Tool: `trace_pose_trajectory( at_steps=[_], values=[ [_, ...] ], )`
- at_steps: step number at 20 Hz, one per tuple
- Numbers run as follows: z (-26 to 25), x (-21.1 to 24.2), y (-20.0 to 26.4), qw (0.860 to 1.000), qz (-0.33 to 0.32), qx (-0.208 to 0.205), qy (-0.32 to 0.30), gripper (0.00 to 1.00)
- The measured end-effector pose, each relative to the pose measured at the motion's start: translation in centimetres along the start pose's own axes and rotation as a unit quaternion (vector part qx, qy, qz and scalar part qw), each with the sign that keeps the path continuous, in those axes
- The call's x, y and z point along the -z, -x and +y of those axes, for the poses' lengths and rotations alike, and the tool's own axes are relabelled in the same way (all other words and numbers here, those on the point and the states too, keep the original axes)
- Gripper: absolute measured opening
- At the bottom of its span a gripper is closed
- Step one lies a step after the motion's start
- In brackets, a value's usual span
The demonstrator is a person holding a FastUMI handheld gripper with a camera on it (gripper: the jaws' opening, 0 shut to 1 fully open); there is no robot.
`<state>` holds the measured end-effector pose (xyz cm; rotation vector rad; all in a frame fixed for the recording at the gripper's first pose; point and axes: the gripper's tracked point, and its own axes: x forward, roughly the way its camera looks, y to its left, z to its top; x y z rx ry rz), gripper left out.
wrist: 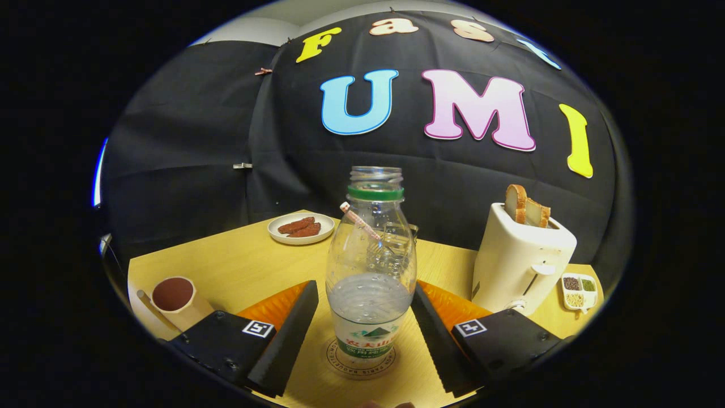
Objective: Take the bottle from table, then pour the juice into the cup, finally place the bottle on the coaster
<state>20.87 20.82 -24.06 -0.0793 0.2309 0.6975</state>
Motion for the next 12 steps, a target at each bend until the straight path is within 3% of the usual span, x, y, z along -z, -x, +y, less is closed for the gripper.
trace_pose_trajectory(
  at_steps=[7, 12],
  values=[
    [-0.4, -0.5, 4.3, 1.000, -0.004, 0.011, 0.016, 0.98],
    [-0.9, -4.5, 8.3, 0.999, -0.033, 0.024, 0.031, 0.98]
  ],
)
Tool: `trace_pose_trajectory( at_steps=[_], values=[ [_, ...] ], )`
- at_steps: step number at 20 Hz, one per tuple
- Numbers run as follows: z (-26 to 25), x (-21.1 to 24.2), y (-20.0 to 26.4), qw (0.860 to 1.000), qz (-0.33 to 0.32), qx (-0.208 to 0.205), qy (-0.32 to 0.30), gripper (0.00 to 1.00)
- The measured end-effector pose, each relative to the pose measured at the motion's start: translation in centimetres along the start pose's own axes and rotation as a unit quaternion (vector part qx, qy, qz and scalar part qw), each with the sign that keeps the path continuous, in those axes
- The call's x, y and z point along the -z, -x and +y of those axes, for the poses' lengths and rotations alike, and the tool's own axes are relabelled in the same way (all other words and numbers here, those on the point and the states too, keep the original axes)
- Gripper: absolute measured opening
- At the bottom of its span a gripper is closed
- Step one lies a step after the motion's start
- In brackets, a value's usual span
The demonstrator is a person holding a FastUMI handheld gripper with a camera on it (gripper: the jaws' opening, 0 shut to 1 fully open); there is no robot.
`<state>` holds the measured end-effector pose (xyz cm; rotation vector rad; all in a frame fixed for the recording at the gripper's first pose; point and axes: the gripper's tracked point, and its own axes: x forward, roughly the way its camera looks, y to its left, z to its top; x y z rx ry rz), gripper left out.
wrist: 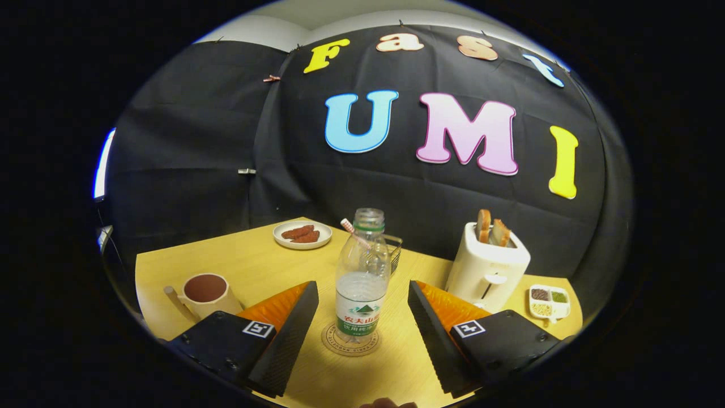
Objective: Take the bottle from table, then pour the juice into the cup, finally place the bottle on the coaster
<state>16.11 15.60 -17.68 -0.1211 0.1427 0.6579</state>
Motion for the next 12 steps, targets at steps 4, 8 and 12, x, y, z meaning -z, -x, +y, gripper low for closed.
trace_pose_trajectory(
  at_steps=[4, 8, 12],
  values=[
    [-1.4, -4.5, 3.5, 0.999, -0.014, 0.034, 0.014, 0.98],
    [-2.8, -10.4, 8.6, 0.997, -0.042, 0.065, 0.010, 0.98],
    [-4.4, -14.6, 13.1, 0.992, -0.050, 0.114, 0.016, 0.98]
  ],
)
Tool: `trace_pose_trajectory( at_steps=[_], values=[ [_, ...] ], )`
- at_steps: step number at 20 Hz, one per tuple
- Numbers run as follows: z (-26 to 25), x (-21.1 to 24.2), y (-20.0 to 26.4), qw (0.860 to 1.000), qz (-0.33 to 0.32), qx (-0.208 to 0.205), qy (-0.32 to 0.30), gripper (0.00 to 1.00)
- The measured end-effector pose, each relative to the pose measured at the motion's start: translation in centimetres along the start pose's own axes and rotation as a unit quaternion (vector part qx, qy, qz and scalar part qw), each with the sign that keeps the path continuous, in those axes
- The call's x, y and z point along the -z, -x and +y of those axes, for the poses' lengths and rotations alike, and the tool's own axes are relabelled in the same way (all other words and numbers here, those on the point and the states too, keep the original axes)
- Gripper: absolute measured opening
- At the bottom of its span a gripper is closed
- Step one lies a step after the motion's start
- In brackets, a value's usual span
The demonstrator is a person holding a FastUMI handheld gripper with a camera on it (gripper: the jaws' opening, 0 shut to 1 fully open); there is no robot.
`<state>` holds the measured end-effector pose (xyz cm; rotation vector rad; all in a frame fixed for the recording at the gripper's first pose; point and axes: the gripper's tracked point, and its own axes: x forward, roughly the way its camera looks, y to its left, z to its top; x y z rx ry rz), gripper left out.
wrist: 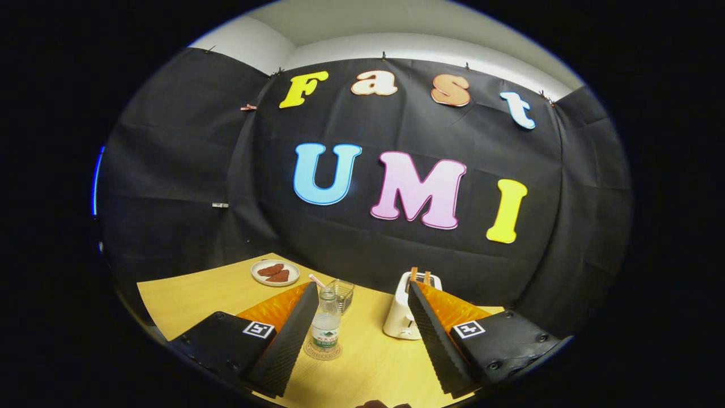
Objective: Take the bottle from table, then pour the juice into the cup, finally place the bottle on the coaster
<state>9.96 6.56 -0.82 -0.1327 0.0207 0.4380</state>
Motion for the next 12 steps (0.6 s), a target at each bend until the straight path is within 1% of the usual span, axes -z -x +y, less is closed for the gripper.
trace_pose_trajectory(
  at_steps=[5, 8, 12],
  values=[
    [-1.5, -3.5, 5.0, 0.998, 0.003, 0.062, -0.010, 0.98],
    [-1.9, -4.6, 7.5, 0.995, 0.009, 0.098, -0.021, 0.98],
    [-2.3, -6.2, 10.2, 0.991, 0.007, 0.135, -0.011, 0.98]
  ],
)
